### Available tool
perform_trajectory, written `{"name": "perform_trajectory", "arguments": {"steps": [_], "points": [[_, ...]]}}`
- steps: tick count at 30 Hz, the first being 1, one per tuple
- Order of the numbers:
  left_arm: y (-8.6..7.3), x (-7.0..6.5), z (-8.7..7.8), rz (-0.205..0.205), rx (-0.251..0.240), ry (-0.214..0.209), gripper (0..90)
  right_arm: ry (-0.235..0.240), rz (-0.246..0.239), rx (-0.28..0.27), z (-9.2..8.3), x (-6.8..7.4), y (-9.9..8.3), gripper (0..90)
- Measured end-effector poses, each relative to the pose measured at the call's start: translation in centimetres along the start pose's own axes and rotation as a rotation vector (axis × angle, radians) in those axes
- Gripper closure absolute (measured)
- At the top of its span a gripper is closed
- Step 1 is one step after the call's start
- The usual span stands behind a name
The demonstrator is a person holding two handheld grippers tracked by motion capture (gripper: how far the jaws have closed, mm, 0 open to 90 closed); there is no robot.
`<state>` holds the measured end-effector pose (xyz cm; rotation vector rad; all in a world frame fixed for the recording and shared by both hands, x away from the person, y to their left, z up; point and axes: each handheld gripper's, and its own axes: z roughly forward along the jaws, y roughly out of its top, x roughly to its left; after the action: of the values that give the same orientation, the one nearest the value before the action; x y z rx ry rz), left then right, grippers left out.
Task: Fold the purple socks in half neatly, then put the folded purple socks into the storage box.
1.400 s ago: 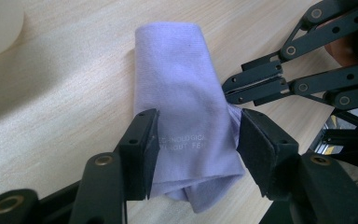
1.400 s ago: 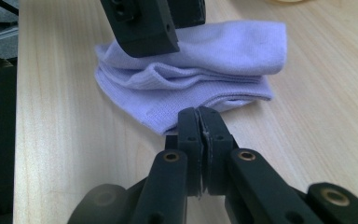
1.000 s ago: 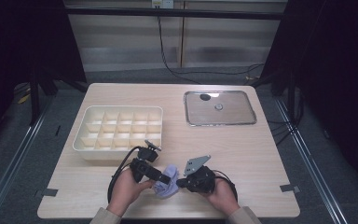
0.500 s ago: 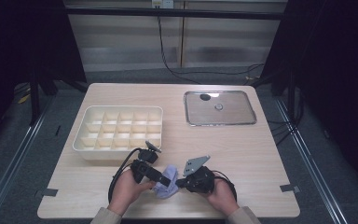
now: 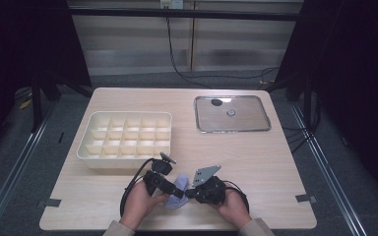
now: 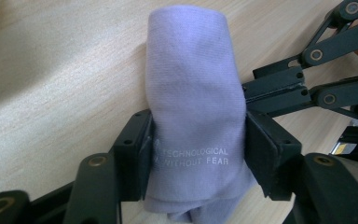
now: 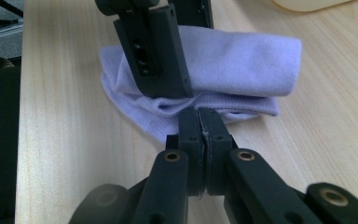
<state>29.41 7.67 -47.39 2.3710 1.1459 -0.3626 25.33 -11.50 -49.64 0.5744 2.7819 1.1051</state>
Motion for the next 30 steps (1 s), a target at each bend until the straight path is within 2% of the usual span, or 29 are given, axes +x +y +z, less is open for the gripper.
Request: {"name": "perform_trajectory", "arguments": {"steps": [2,6,13,17,20,23,24,25,26,28,29,30], "points": [[0.0,-0.1,0.1,0.024,0.003,0.007,49.8,0.001,-0.001,-0.002,0.0,0.0,0.0,88.5],[-0.1,-0.3,0.2,0.039,0.003,0.007,53.5,0.003,0.006,-0.004,0.0,0.0,-0.1,88.5],[-0.1,-0.3,0.2,0.043,0.019,0.002,61.2,0.000,-0.003,-0.003,0.0,0.1,0.0,88.2],[-0.3,-0.1,0.2,0.039,0.005,-0.018,63.5,-0.002,0.005,-0.005,0.0,0.1,0.0,87.7],[-0.4,-0.2,0.3,0.020,-0.007,-0.023,64.7,-0.003,0.013,-0.002,0.0,0.1,0.0,85.8],[-0.4,-0.1,0.1,0.023,-0.006,-0.029,68.3,-0.006,0.013,-0.003,-0.1,-0.1,0.0,78.1],[-0.4,0.0,-0.2,0.039,0.009,-0.030,69.5,-0.006,0.030,-0.019,-0.4,-0.4,-0.3,70.8],[-0.4,0.0,-0.2,0.037,0.002,-0.031,69.5,-0.006,0.030,-0.019,-0.4,-0.4,-0.3,70.8],[-0.4,0.0,-0.3,0.036,0.003,-0.037,69.6,-0.018,0.038,-0.021,-0.7,-0.5,-0.3,67.5],[-0.3,-0.1,-0.5,0.040,-0.004,-0.049,69.9,-0.031,0.071,-0.063,-1.5,-1.0,-0.4,63.3],[-0.3,-0.1,-0.7,0.043,0.001,-0.053,70.1,-0.057,0.092,-0.075,-2.2,-1.5,-0.5,56.9],[-0.3,-0.2,-0.9,0.044,-0.005,-0.052,70.1,-0.057,0.092,-0.075,-2.2,-1.5,-0.5,56.9]]}}
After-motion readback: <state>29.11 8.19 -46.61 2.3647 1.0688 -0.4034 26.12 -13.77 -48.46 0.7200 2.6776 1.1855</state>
